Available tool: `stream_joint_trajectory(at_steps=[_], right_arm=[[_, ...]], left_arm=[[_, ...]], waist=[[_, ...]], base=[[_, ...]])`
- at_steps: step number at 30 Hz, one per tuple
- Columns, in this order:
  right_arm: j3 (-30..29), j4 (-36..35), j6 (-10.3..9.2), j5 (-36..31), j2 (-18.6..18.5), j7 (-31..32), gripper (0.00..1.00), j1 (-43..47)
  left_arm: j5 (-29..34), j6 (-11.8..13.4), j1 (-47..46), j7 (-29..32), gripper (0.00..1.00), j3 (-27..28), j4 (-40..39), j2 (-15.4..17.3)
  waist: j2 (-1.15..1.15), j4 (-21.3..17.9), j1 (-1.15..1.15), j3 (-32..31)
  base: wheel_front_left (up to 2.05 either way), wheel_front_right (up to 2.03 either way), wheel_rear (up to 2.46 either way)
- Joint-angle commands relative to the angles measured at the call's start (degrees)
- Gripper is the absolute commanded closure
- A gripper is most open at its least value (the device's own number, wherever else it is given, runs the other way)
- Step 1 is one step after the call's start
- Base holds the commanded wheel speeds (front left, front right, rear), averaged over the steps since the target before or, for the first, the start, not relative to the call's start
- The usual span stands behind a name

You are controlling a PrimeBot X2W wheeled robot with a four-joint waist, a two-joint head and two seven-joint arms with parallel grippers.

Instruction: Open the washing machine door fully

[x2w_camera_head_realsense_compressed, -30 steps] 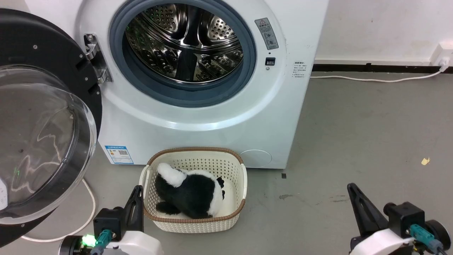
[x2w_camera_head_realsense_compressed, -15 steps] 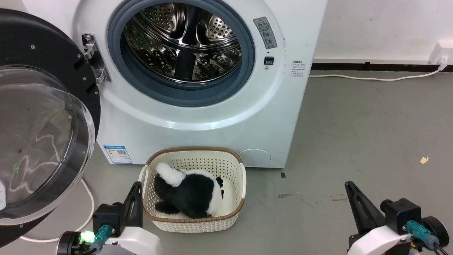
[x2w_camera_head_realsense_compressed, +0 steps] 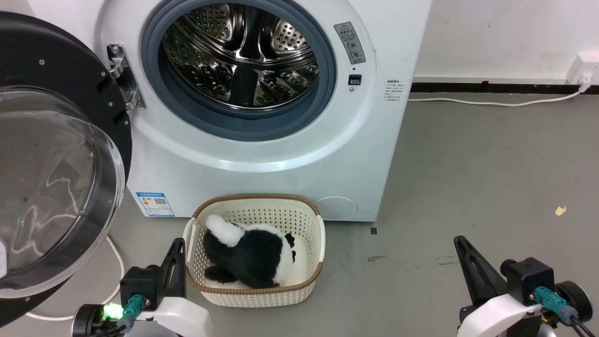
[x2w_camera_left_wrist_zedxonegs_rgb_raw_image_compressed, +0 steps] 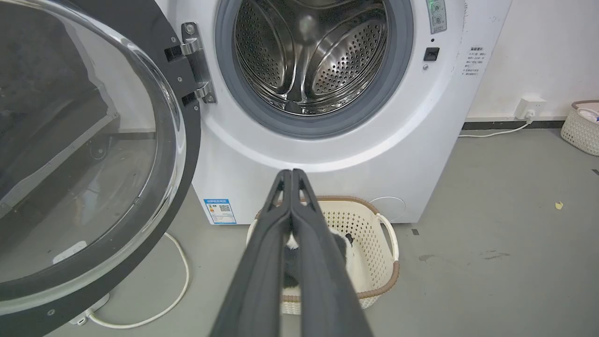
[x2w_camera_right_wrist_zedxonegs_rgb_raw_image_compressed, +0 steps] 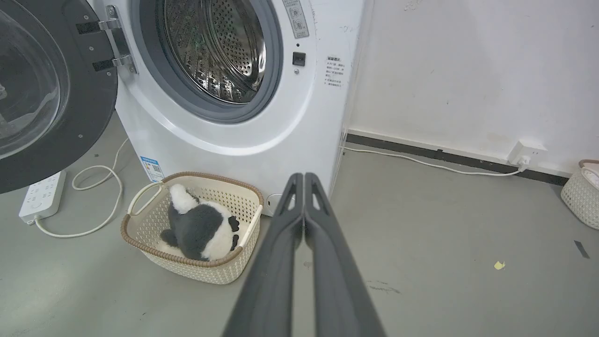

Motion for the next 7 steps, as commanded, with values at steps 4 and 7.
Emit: stream_joint_trajectory(at_steps=[4, 7], right_arm=[[-0.04, -0.27, 0.05, -0.44, 0.14, 0.04, 1.0, -0.69], [-0.04, -0.27, 0.05, -0.44, 0.14, 0.04, 1.0, -0.69]], left_arm=[[0.51, -0.31, -0.89, 0.02, 1.0, 0.04, -0.25, 0.0], [0.51, -0.31, -0.89, 0.02, 1.0, 0.04, -0.25, 0.0]], waist=[[0.0, 0.0, 0.0, 0.0], [0.0, 0.0, 0.0, 0.0]], base=[[0.0, 0.0, 0.0], [0.0, 0.0, 0.0]])
